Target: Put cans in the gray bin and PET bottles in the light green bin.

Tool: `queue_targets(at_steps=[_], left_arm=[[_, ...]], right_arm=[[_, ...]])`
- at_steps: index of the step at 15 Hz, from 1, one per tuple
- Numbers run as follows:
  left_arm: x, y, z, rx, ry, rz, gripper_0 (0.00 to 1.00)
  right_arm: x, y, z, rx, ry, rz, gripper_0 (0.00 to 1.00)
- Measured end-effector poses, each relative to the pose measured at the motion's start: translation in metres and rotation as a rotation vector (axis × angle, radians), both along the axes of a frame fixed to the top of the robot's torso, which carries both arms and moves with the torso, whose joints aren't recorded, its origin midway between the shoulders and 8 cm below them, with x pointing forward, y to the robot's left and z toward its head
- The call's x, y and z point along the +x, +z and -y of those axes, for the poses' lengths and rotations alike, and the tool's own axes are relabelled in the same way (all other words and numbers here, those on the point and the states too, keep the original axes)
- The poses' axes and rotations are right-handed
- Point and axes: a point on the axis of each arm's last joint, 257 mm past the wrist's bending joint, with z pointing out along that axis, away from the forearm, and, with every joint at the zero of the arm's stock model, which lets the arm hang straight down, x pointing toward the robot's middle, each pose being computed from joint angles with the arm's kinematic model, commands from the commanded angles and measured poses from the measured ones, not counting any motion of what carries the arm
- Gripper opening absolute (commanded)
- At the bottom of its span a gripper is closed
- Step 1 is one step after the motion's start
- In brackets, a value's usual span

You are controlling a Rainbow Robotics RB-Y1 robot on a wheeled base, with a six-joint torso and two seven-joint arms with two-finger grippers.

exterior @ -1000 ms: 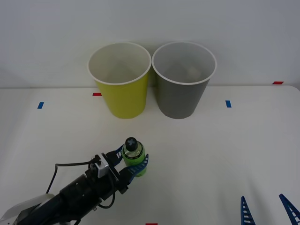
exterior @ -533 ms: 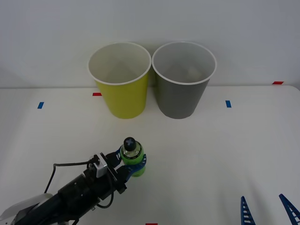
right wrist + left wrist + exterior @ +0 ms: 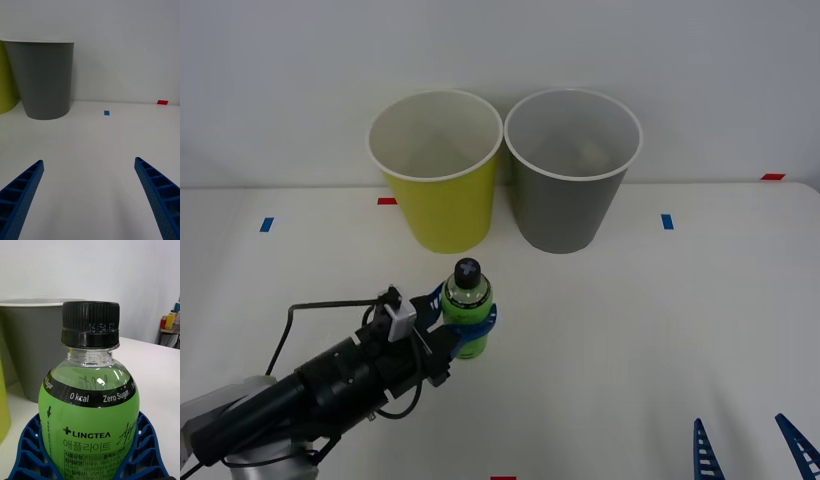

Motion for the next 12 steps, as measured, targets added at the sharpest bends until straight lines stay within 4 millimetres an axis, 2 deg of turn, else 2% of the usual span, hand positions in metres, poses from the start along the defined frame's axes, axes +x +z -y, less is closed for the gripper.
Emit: queue_targets(at_steps=[3, 8, 12], left_arm=[[0.003, 0.034, -0.009, 0.054, 0.056, -0.033, 0.0], [0.016, 0.106, -0.047, 0.144, 0.186, 0.007, 0.0], [0.013, 0.143, -0.064, 0.196, 0.254, -0.009, 0.0]], right_arm=[[0.0, 0.0, 0.0, 0.0, 0.0, 0.0, 0.82], [0.0, 0.0, 0.0, 0.0, 0.0, 0.0, 0.82], [0.0, 0.0, 0.0, 0.0, 0.0, 0.0, 0.82]])
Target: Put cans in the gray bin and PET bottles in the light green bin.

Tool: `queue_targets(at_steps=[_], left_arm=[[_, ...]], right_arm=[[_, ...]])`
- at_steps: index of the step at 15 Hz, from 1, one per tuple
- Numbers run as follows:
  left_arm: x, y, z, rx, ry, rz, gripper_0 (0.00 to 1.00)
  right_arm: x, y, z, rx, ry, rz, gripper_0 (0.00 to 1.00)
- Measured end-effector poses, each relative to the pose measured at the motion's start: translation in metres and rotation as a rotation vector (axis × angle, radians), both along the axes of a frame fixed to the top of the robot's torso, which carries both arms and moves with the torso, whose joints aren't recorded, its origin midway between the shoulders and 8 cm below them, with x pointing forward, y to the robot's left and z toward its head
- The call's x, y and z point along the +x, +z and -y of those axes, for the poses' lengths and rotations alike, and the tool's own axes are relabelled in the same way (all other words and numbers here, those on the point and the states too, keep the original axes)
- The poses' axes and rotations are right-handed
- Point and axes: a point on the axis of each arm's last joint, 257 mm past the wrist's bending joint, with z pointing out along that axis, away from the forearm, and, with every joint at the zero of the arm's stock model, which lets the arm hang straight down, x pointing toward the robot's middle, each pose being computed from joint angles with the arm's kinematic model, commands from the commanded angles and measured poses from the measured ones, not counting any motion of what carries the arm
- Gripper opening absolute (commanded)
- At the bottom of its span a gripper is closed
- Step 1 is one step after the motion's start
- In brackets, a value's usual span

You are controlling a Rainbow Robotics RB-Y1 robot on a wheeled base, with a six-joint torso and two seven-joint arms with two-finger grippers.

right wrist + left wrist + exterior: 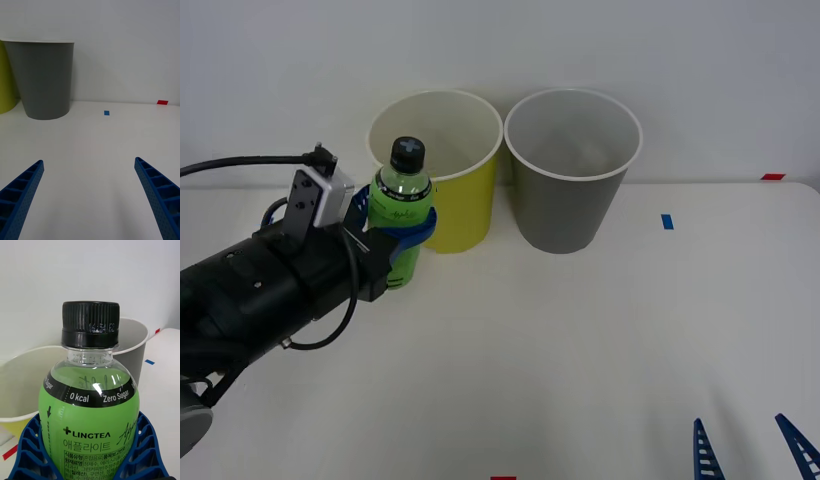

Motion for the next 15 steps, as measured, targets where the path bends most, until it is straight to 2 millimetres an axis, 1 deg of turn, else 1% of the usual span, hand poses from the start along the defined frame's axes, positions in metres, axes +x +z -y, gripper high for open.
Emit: queue_targets(at_steps=[3, 6, 8, 11, 13, 15], left_arm=[[-0.014, 0.031, -0.016, -0.015, 0.036, -0.036, 0.0], [-0.016, 0.054, -0.039, -0.063, 0.066, -0.07, 0.0], [-0.017, 0.07, -0.049, -0.079, 0.074, -0.079, 0.0], [-0.017, 0.101, -0.055, -0.08, 0.071, -0.05, 0.0], [-0.016, 0.122, -0.05, -0.097, 0.056, -0.01, 0.0], [-0.001, 0.139, -0.046, -0.133, 0.035, 0.007, 0.0]], right_arm=[[0.0, 0.0, 0.0, 0.0, 0.0, 0.0, 0.82], [0.0, 0.0, 0.0, 0.0, 0.0, 0.0, 0.82], [0.0, 0.0, 0.0, 0.0, 0.0, 0.0, 0.82], [0.0, 0.0, 0.0, 0.0, 0.0, 0.0, 0.82], [0.0, 0.0, 0.0, 0.0, 0.0, 0.0, 0.82], [0.0, 0.0, 0.0, 0.0, 0.0, 0.0, 0.82]])
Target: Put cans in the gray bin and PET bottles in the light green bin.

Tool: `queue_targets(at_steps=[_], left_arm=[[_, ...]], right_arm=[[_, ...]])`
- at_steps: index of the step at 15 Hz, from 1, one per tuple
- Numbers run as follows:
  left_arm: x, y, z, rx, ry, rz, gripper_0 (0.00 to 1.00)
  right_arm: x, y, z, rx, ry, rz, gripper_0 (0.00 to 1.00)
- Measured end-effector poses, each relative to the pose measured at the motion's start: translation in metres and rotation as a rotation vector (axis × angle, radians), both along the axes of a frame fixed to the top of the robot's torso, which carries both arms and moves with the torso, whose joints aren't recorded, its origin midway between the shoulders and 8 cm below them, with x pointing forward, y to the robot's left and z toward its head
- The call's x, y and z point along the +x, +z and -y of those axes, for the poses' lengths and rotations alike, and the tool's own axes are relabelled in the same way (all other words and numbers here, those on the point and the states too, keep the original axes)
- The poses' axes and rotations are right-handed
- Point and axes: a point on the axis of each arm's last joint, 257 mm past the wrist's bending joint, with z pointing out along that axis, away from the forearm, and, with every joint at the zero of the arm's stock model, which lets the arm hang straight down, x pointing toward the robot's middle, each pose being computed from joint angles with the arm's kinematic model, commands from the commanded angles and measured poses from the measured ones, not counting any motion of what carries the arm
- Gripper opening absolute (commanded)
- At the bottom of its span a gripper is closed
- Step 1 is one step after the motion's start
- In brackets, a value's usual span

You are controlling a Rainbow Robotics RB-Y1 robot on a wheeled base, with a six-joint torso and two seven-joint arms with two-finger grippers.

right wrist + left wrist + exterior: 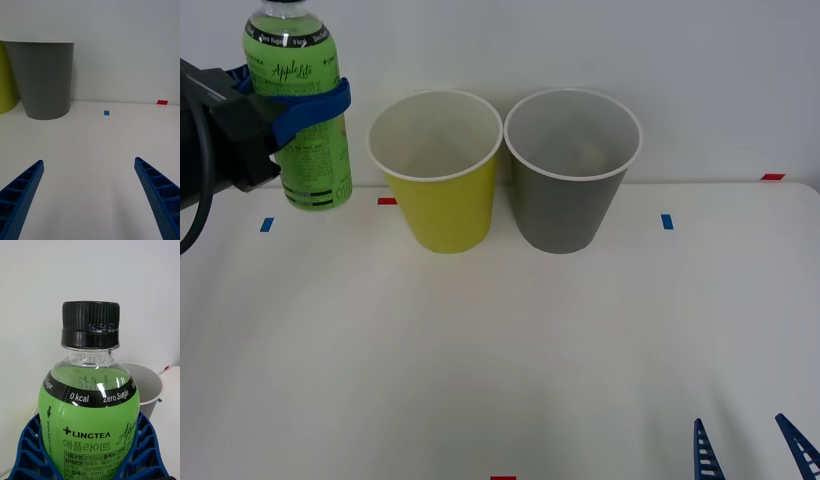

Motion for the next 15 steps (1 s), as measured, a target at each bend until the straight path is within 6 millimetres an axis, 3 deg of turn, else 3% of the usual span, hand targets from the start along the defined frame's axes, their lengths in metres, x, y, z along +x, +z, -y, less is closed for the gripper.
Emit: queue_targets(at_steps=[7, 11, 15], left_arm=[[0.061, 0.045, 0.027, -0.068, -0.064, 0.024, 0.0], [0.095, 0.05, 0.052, -0.081, -0.046, 0.071, 0.0], [0.14, 0.038, 0.074, -0.133, -0.031, 0.092, 0.0]], right_arm=[[0.0, 0.0, 0.0, 0.0, 0.0, 0.0, 0.82], [0.0, 0.0, 0.0, 0.0, 0.0, 0.0, 0.82], [0.0, 0.0, 0.0, 0.0, 0.0, 0.0, 0.82]])
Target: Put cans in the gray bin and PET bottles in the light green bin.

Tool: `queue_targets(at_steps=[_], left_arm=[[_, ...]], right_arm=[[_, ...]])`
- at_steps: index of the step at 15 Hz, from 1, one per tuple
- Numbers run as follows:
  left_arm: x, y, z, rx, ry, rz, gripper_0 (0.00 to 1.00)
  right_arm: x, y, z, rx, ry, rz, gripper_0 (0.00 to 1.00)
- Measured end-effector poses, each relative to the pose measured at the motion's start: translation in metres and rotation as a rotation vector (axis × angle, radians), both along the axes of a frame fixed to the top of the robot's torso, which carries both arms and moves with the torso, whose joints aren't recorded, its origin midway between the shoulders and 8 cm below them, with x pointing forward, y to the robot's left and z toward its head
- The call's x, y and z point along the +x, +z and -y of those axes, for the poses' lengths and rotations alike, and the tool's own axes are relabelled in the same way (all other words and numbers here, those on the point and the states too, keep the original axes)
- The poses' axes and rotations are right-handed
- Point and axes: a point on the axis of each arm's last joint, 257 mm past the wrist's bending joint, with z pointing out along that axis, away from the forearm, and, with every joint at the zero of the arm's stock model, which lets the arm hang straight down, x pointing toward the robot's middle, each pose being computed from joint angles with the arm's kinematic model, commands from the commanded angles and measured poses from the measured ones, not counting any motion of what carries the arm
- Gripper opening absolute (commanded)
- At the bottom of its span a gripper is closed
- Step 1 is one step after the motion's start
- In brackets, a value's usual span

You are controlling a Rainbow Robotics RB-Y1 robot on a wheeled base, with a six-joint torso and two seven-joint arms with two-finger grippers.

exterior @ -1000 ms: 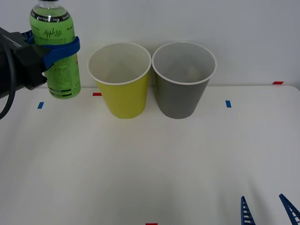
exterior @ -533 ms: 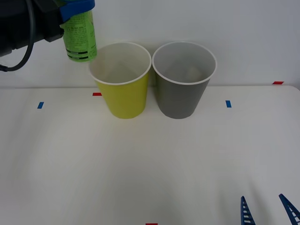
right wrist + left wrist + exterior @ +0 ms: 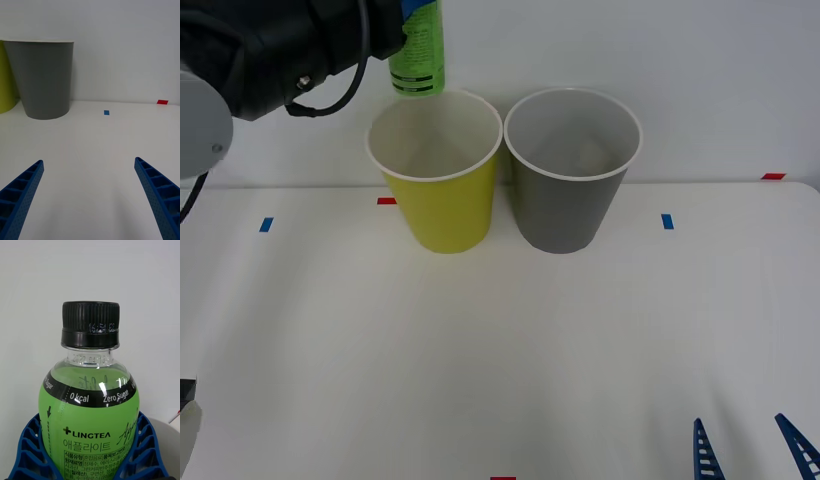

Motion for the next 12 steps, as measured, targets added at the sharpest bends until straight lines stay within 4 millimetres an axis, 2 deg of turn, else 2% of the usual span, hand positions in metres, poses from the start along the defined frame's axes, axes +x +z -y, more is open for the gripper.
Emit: queue_targets(at_steps=[2, 3, 12], left_arm=[[0.025, -0.02, 0.01, -0.025, 0.008, -0.004, 0.0], [0.03, -0.028, 0.013, -0.02, 0.009, -0.006, 0.0], [0.054, -0.044, -0.004, 0.006, 0.079, 0.004, 0.0]], right_arm=[[0.0, 0.0, 0.0, 0.0, 0.0, 0.0, 0.82], [0.0, 0.0, 0.0, 0.0, 0.0, 0.0, 0.82], [0.0, 0.0, 0.0, 0.0, 0.0, 0.0, 0.83]])
